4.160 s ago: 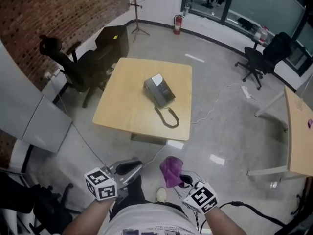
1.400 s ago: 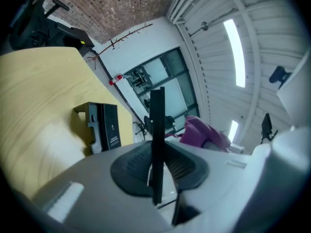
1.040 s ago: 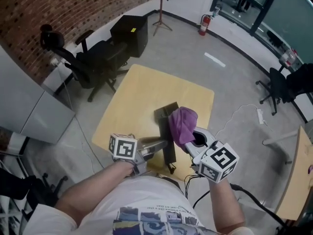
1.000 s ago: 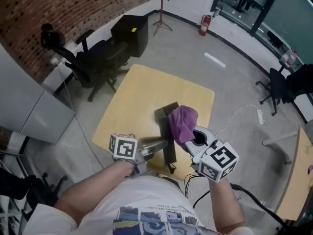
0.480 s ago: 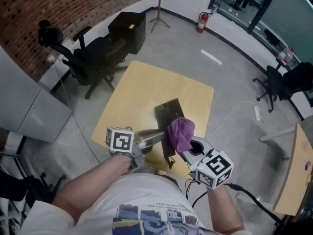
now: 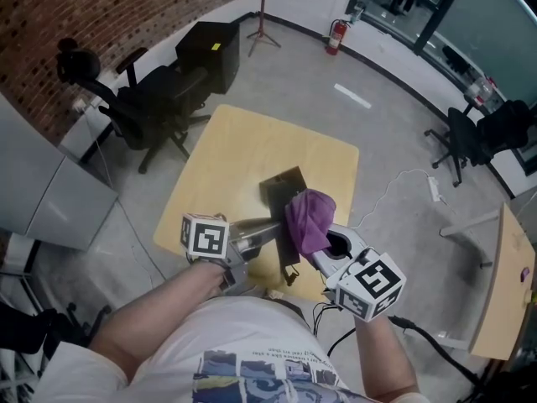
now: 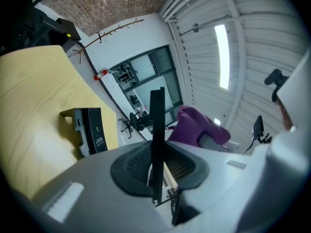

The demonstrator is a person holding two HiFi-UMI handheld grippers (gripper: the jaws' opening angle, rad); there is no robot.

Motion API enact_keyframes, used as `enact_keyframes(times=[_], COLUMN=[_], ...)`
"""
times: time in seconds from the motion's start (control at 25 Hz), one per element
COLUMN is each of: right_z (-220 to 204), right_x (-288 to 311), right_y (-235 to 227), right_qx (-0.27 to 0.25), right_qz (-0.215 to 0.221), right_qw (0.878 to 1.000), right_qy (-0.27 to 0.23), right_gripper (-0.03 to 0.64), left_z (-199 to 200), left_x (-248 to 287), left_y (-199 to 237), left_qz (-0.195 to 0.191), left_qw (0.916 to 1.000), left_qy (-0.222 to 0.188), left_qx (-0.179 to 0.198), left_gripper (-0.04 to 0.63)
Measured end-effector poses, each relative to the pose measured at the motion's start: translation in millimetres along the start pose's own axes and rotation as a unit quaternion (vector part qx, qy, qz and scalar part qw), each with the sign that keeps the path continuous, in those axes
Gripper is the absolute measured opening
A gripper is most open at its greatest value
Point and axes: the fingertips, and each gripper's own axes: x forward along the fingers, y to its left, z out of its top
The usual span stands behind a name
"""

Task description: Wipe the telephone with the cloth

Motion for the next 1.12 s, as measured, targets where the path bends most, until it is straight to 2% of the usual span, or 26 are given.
enact_keyframes(times=[0.2,0.36,0.64,0.92,1.12], right_z=[26,30,3,-35,-42], right_x=[11,20,14,2,-7], right_y=[-6,-6,1,13,16], right_qx=[-0.021,-0.026,-0.011,0.021,0.031], right_qz=[-0.009,-0.008,-0.003,-0.008,-0.013], right_qw=[1.0,0.999,1.0,0.999,0.998], right_qy=[-0.02,-0.018,0.013,0.042,0.048], right_gripper=[0.044,0.044,0.044,0.044,0.044], left_z=[-10,-16,-16,1,7], left_x=[5,6,6,-2,-1], left_y=[-4,-5,-8,-2,-2], left_qz=[-0.004,-0.006,-0.012,-0.013,-0.015], left_qw=[0.9999,0.9999,0.9999,0.9999,0.9998], left_qy=[0.011,0.015,0.01,-0.008,-0.01], left_qx=[0.002,0.001,-0.003,-0.003,-0.002], left_gripper=[0.08,0.08,0.08,0.08,0.08])
